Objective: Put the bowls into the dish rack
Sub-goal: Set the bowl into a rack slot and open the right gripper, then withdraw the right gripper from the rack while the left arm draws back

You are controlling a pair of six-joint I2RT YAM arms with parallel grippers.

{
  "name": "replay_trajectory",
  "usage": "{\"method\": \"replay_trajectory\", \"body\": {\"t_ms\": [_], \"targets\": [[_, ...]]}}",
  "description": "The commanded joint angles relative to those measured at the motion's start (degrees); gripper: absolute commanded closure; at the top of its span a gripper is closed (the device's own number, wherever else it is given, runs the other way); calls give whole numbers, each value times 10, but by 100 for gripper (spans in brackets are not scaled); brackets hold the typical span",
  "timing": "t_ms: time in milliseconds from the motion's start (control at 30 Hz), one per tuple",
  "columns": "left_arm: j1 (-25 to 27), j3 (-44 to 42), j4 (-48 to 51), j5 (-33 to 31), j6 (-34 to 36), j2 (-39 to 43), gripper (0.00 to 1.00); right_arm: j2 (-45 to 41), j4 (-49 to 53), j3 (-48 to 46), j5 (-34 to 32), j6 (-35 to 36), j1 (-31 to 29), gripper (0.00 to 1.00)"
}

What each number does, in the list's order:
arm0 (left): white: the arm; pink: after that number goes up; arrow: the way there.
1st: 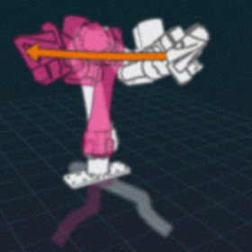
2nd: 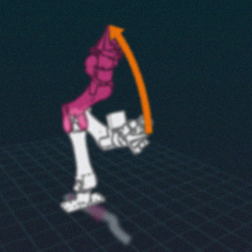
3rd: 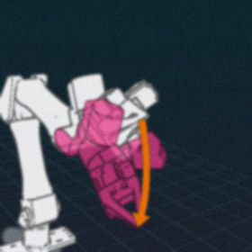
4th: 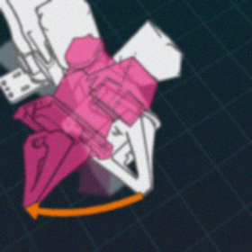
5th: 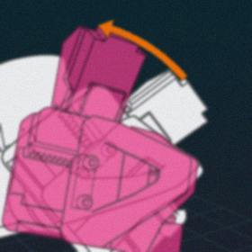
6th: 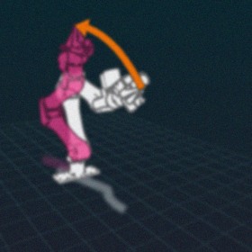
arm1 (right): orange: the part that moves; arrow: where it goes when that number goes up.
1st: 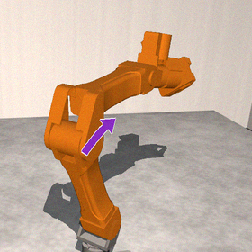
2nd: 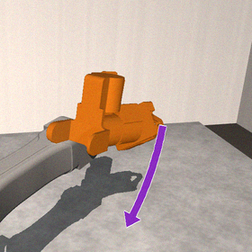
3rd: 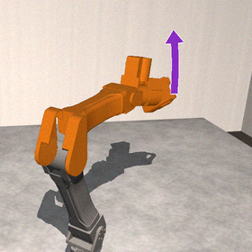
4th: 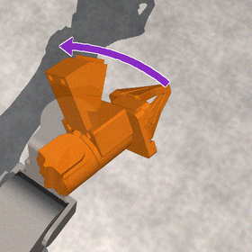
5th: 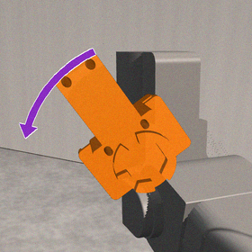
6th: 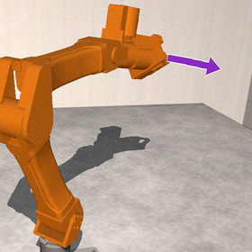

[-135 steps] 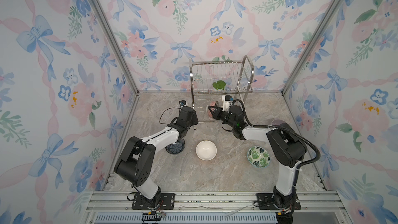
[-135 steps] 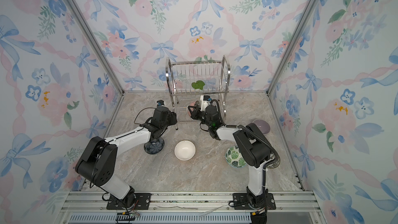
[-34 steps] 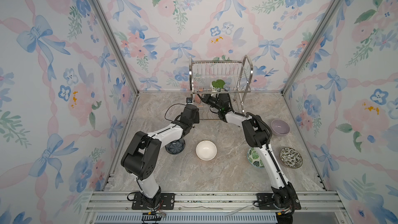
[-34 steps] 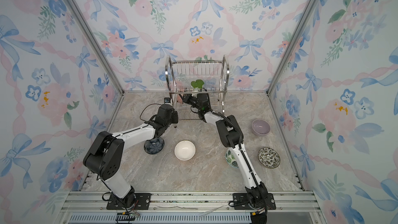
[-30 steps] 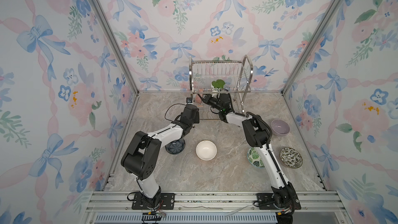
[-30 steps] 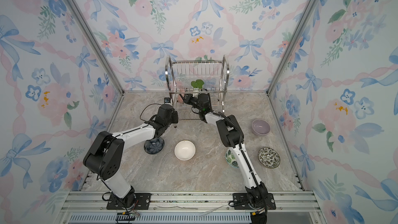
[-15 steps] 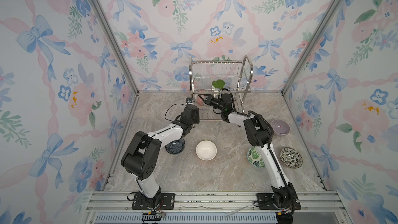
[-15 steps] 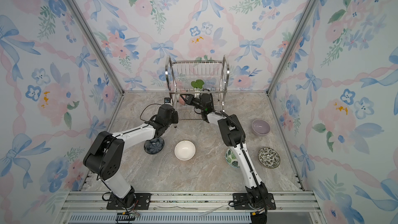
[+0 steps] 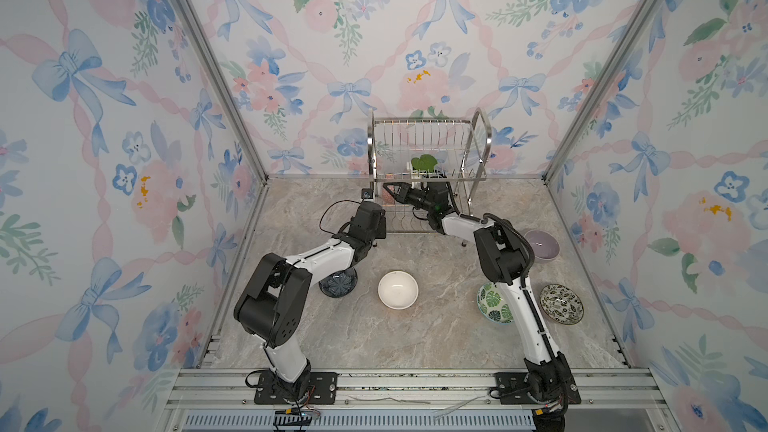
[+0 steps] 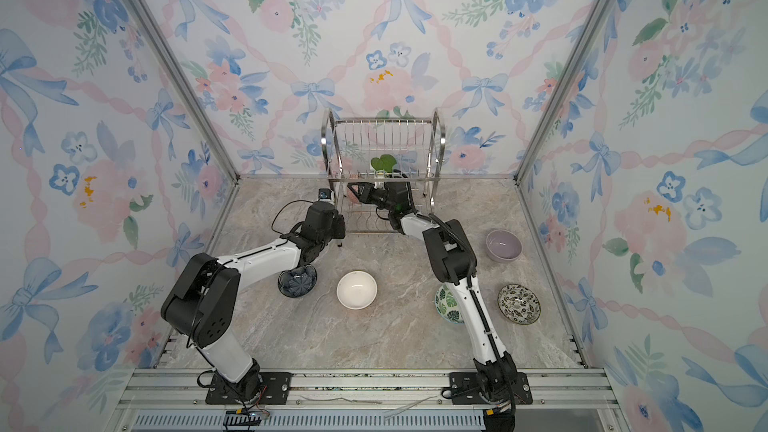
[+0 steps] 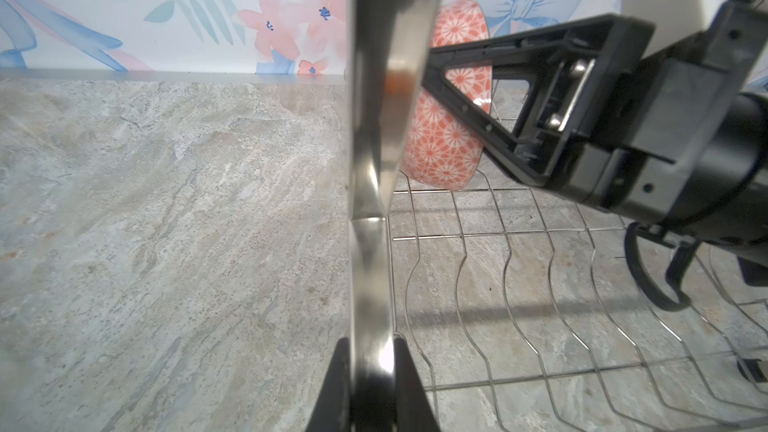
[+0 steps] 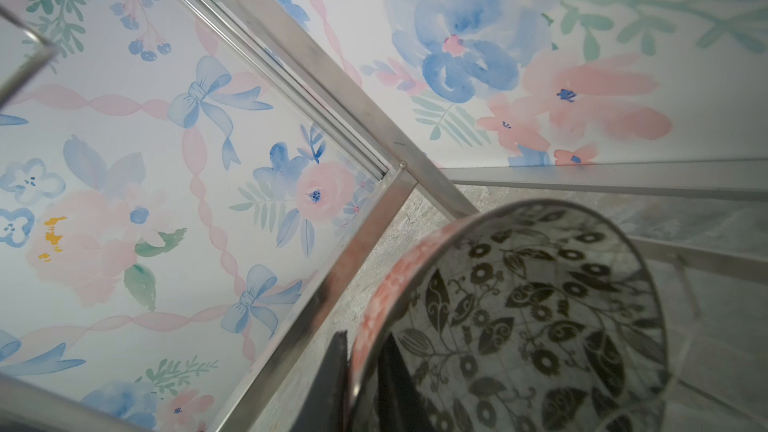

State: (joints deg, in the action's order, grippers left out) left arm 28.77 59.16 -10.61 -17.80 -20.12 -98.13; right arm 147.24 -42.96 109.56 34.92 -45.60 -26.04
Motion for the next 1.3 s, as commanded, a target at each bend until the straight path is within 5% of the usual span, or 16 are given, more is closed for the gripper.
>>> {"method": "replay_trajectory", "body": {"t_ms": [0, 100, 533, 1267], "targets": [[7, -1, 40, 25, 11, -10, 100, -15, 56, -20, -7, 12, 5, 81], [7, 0, 41, 27, 4, -11, 100, -24, 39, -33, -13, 1, 5, 71], [3, 7, 53, 17, -21, -12, 100, -100, -9, -133, -52, 13, -4, 61], [-14, 2, 45, 57, -119, 3, 100, -273, -8, -366, -131, 93, -32, 56]]}}
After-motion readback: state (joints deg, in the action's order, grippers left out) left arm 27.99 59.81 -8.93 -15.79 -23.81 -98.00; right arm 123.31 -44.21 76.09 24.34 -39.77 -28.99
